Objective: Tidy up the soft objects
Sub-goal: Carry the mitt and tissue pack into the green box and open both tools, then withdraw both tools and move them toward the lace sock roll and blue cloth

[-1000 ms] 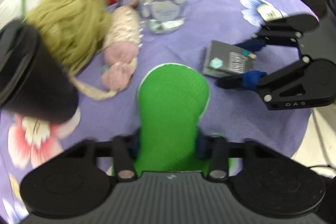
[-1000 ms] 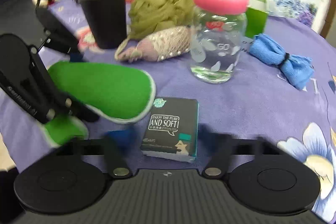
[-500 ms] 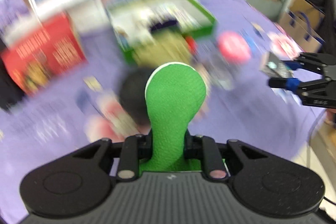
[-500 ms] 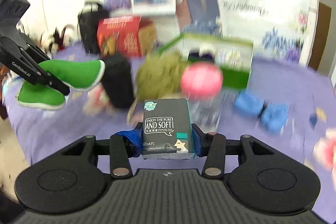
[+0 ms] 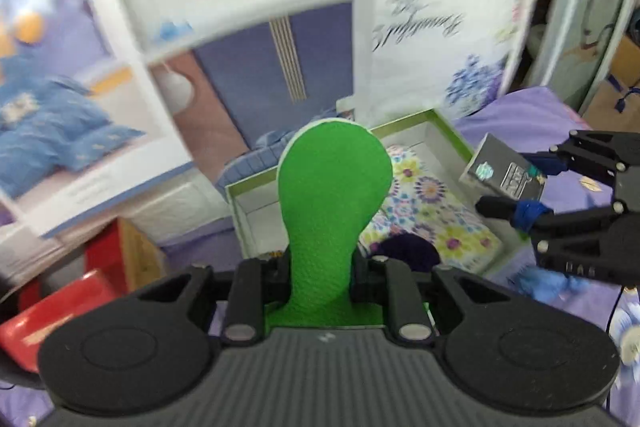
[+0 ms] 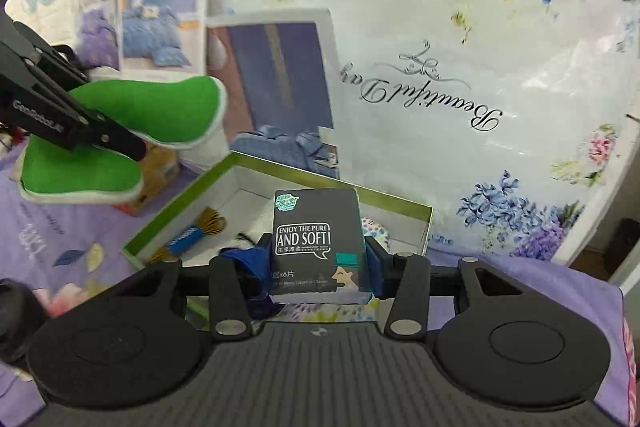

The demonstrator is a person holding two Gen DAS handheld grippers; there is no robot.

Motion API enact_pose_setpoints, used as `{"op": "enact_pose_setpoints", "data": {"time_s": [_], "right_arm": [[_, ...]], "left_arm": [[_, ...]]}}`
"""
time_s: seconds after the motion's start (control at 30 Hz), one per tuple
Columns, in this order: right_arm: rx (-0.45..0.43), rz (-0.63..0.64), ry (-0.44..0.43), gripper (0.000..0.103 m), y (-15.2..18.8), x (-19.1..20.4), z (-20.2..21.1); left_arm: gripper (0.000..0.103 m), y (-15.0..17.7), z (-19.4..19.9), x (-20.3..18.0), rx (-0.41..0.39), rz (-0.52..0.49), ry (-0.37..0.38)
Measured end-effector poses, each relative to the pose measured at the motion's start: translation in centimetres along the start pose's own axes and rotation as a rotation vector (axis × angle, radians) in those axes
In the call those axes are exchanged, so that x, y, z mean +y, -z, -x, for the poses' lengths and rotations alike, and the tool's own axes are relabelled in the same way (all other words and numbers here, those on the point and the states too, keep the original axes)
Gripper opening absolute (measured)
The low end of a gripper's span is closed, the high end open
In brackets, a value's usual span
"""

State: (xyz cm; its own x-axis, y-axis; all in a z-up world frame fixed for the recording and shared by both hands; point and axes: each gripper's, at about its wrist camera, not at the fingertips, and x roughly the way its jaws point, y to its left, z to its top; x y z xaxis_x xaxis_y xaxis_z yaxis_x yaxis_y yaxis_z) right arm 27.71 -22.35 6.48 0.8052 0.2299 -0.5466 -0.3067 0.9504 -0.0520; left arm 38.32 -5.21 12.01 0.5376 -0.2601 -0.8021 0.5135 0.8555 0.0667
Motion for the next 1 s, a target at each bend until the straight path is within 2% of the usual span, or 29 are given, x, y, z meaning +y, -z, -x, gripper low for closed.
{"op": "enact_pose_setpoints", "data": {"time_s": [0.07, 0.1, 0.13, 0.23, 0.33, 0.5, 0.57, 0.6, 0.63, 0.73, 0.77, 0.83, 1.0], "right_arm": [[0.020, -0.022, -0.023, 0.032, 0.0, -0.7, -2.2], [0.024, -0.034, -0.038, 0.033, 0.2, -0.9, -3.0], [0.029, -0.047, -0.044, 0.035, 0.4, -1.1, -3.7], [0.004, -0.037, 0.015, 0.039, 0.8, -0.8, -4.8], [-0.020, -0.044, 0.030, 0.042, 0.6, -1.1, -4.5], [-0.008, -0.089, 0.012, 0.046, 1.1, -1.8, -2.6], [-0.003, -0.097, 0.013, 0.047, 1.4, -1.7, -1.4], [-0.008, -0.098, 0.015, 0.047, 1.6, -1.7, -0.7], [-0.016, -0.103, 0.019, 0.048, 1.7, -1.6, 0.0], [-0.032, -0.116, 0.028, 0.049, 1.9, -1.6, 1.6], [-0.034, -0.119, 0.031, 0.049, 1.9, -1.6, 2.1], [-0.034, -0.115, 0.032, 0.049, 2.0, -1.8, 2.9], [-0.021, -0.086, 0.063, 0.051, 2.8, -2.3, 4.0]], "left_arm": [[0.040, -0.6, -2.7, 0.3, 0.037, 0.014, 0.017], [0.065, -0.7, -3.7, 0.4, 0.042, 0.023, 0.027], [0.070, -0.6, -4.4, 0.5, 0.040, 0.028, 0.034], [0.071, -0.6, -5.4, 1.0, 0.045, 0.063, 0.047], [0.072, -0.3, -5.0, 1.2, 0.043, 0.059, 0.026], [0.073, -1.3, -1.9, 1.6, -0.047, 0.087, -0.068], [0.077, -2.2, -0.3, 1.4, -0.073, 0.083, -0.037], [0.090, -2.8, 0.1, 1.3, -0.065, 0.077, 0.011], [0.094, -3.3, 0.4, 1.0, -0.060, 0.078, 0.047], [0.093, -4.6, 0.6, 0.1, -0.068, 0.118, 0.006], [0.093, -4.8, 0.7, -0.2, -0.066, 0.120, 0.013], [0.093, -4.6, 0.9, -0.6, -0.058, 0.115, 0.024], [0.093, -1.8, 2.3, -1.5, -0.055, 0.083, -0.054]]}}
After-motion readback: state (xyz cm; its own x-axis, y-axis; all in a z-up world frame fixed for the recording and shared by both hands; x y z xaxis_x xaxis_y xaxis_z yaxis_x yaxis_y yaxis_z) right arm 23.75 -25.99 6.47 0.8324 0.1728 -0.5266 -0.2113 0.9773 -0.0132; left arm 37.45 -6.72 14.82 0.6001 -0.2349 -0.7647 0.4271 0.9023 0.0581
